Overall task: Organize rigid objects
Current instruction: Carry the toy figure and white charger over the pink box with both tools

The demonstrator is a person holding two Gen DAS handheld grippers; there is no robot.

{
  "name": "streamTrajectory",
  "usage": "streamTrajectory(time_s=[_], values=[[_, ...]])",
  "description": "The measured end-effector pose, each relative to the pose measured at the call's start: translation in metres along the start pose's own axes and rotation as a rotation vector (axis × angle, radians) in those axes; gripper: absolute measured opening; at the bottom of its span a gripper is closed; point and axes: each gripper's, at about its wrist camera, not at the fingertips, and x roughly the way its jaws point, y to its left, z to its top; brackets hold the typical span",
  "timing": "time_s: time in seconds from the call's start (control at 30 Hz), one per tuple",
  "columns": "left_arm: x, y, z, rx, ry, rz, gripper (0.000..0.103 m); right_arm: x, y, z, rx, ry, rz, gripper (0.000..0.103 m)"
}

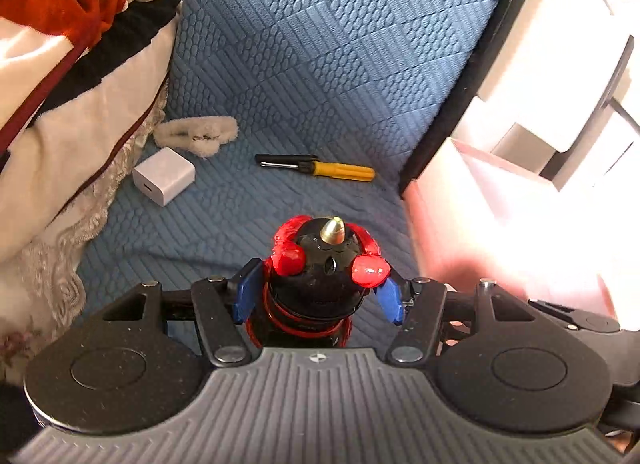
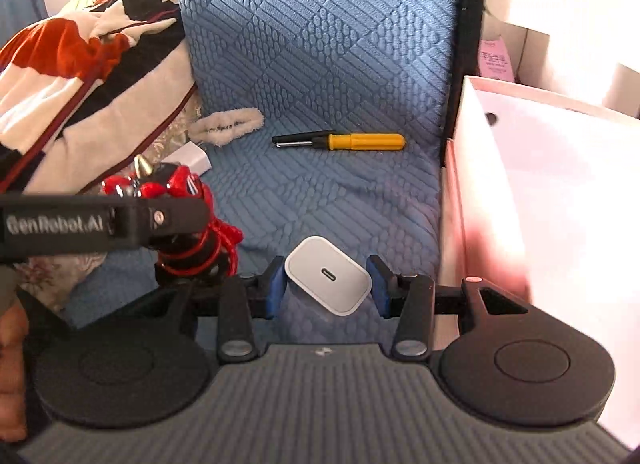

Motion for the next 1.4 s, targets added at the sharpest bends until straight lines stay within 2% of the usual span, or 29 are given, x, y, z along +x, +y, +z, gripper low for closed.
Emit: streamTrajectory(time_s=[0.17,0.47,0.73,1.03,1.23,1.4], values=[[-0.017,-0.018,0.005,0.016,-0.01,-0.005,0.066,-0.031,-0.008,0.009,0.016,-0.022,-0.017,0.047],[-0.046,-0.049,0.03,-0.015,-0.021,-0.07,0.065,-0.084,-0.038,0.043,0.043,-0.095,-0.038,0.047],[-0.065,-0.092,0.06,0.014,-0.06,-0.073,0.065,-0.117,-0.068,0.068,0.065,-0.142,-0.041,0.047],[-0.066,-0.154,0.088,0.051,-0.102,-0.114,0.065,-0.148,-0.102,0.09,0.053,-0.2,-0.041,0.047],[-0.058,-0.195,0.091,0.088,-0.118,-0.151,0.065,-0.156,-0.134,0.096,0.07,-0.217,-0.059,0.047],[-0.038,-0.22,0.081,0.113,-0.105,-0.166,0.065,-0.146,-0.162,0.088,0.089,-0.19,-0.082,0.047]])
